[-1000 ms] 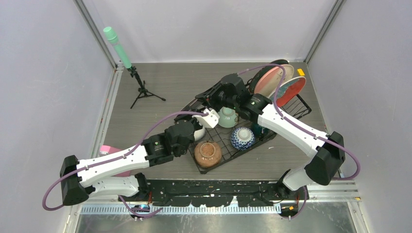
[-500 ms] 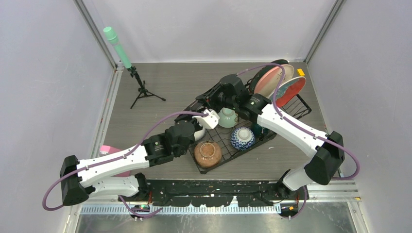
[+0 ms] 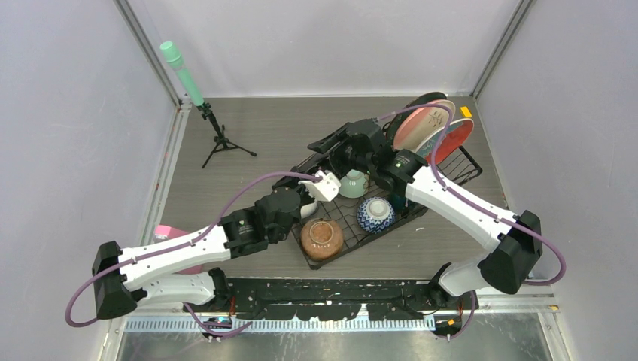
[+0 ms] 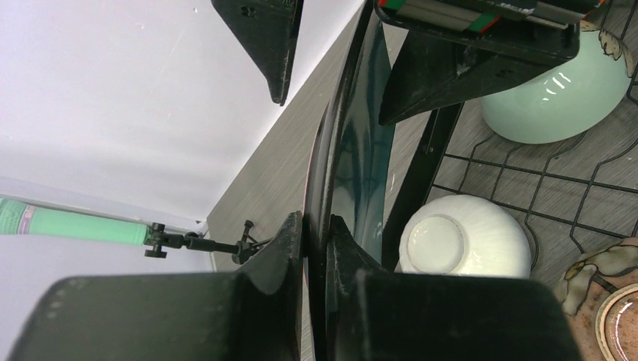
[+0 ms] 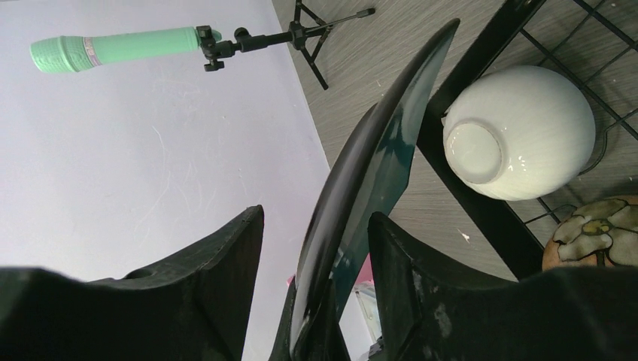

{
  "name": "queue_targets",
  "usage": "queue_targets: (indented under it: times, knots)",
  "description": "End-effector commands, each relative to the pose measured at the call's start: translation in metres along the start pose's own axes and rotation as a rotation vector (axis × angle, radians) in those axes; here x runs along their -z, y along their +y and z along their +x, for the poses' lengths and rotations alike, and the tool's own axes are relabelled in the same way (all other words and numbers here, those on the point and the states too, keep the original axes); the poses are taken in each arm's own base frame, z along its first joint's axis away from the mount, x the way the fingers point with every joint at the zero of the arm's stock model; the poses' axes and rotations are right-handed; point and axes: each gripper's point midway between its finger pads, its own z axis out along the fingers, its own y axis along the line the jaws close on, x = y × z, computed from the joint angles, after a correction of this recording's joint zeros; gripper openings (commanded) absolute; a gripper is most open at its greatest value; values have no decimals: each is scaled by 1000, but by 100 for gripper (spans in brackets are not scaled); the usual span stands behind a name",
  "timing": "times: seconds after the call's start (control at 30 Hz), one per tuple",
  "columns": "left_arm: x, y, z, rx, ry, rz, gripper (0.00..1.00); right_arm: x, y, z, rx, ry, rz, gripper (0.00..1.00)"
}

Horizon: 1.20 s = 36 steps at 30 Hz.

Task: Load the mixed dishes into the dish rack
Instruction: Insert the plate into the dish rack.

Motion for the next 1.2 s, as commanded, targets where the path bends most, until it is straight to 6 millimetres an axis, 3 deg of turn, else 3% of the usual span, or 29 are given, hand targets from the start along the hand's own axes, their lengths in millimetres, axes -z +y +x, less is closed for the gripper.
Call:
queue_targets:
  times: [0.0,0.23,0.5,0.57,0.6,0.67,0.8,0.93,1.07,1.17]
  knots:
    - [2,34,-35,115,-108,-102,0,11,20,-5,-41,-25,-64,58]
    - [-3,30,-39,93,-107,-92,0,4,20,1,-31,-4,-60,57]
    - [0,36,-40,97,-124,-112,0,-7,12,11,-29,38,-25,49]
    - [1,38,-40,99,-127,-119,0,-9,9,13,-27,43,-20,38]
    - [1,38,-40,100,-129,-117,0,-8,11,13,-26,45,-29,23]
    - [0,37,-40,97,-126,-112,0,-7,13,11,-18,34,-45,5]
    - [0,35,-37,115,-115,-108,1,4,24,5,48,3,-76,0]
    - [1,30,-36,167,-118,-84,20,13,32,-6,109,-47,-87,0]
    - [1,23,-33,221,-113,-52,49,19,38,-11,148,-71,-99,0]
    - [2,21,-30,235,-108,-38,58,21,39,-13,155,-79,-100,0]
